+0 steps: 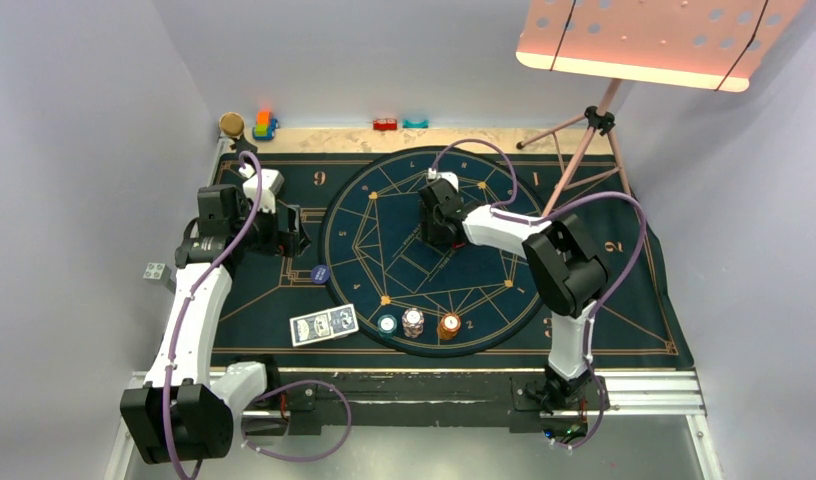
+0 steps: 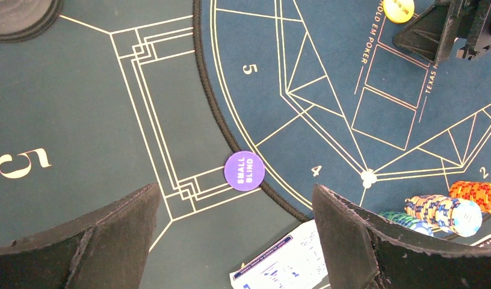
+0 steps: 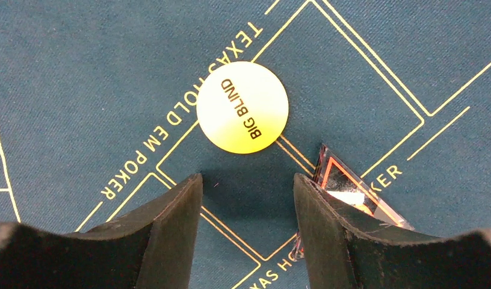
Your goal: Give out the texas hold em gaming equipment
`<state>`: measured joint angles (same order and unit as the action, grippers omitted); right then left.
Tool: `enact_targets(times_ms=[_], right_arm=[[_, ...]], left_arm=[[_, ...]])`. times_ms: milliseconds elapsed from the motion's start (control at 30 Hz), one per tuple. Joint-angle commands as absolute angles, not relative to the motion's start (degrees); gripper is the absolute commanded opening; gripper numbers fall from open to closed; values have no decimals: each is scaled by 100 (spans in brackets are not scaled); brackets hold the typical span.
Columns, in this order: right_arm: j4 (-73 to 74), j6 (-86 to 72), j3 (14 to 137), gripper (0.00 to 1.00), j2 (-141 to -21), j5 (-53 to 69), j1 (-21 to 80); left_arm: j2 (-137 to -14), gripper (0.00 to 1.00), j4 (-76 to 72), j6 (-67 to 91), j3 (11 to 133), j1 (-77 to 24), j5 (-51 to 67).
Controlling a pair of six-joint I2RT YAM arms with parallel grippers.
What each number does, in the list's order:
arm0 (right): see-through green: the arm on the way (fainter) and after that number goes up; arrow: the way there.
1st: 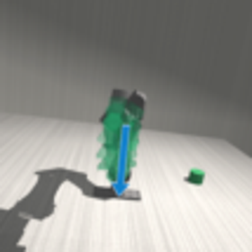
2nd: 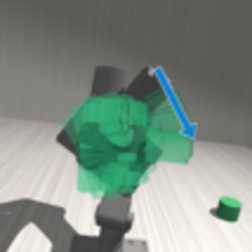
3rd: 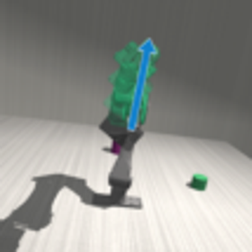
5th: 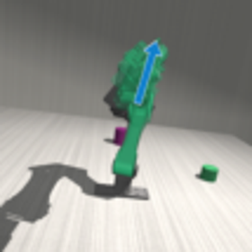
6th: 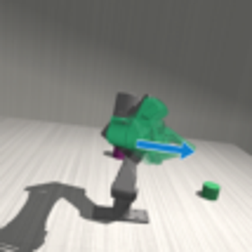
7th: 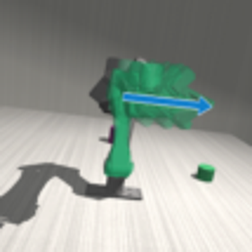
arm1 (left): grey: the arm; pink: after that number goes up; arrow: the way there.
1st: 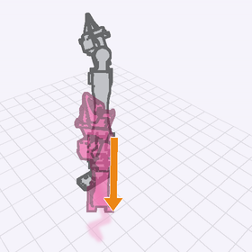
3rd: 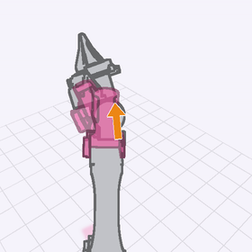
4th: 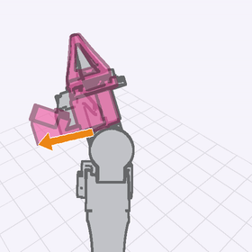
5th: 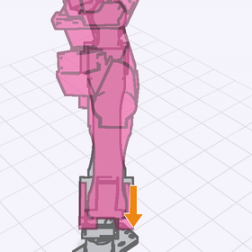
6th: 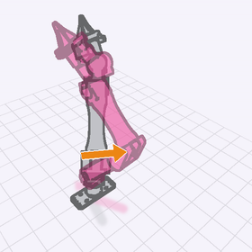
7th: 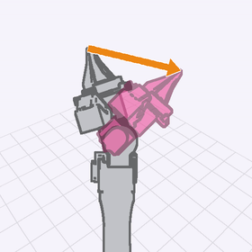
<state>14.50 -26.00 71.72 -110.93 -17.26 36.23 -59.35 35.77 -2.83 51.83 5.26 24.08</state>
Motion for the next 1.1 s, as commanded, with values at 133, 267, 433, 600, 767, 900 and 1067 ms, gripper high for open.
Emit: enact_targets(times_ms=[133, 267, 433, 600, 767, 900, 1067], right_arm=[[1820, -2605, 7654, 60, -11381, -2036, 3560], [1898, -2512, 7928, 57, -11557, -2122, 3558], [2026, -2442, 8319, 46, -11892, -2210, 3547], [2349, -2426, 8957, 42, -12399, -2301, 3419], [2615, -2349, 9789, 41, -12795, -2342, 3198], [2919, -2304, 10624, 41, -13236, -2215, 3009], [3269, -2220, 11578, 41, -13762, -2077, 2874]], left_arm=[[-5937, 100, 3559, -392, 5212, 582, 2524], [-5938, 100, 3549, -378, 5222, 583, 2521], [-5927, 100, 3556, -378, 5236, 581, 2504], [-5885, 100, 3576, -374, 5240, 581, 2496], [-5880, 100, 3568, -384, 5243, 580, 2483], [-5880, 100, 3563, -382, 5238, 586, 2479], [-5906, 100, 3562, -382, 5245, 582, 2478]])
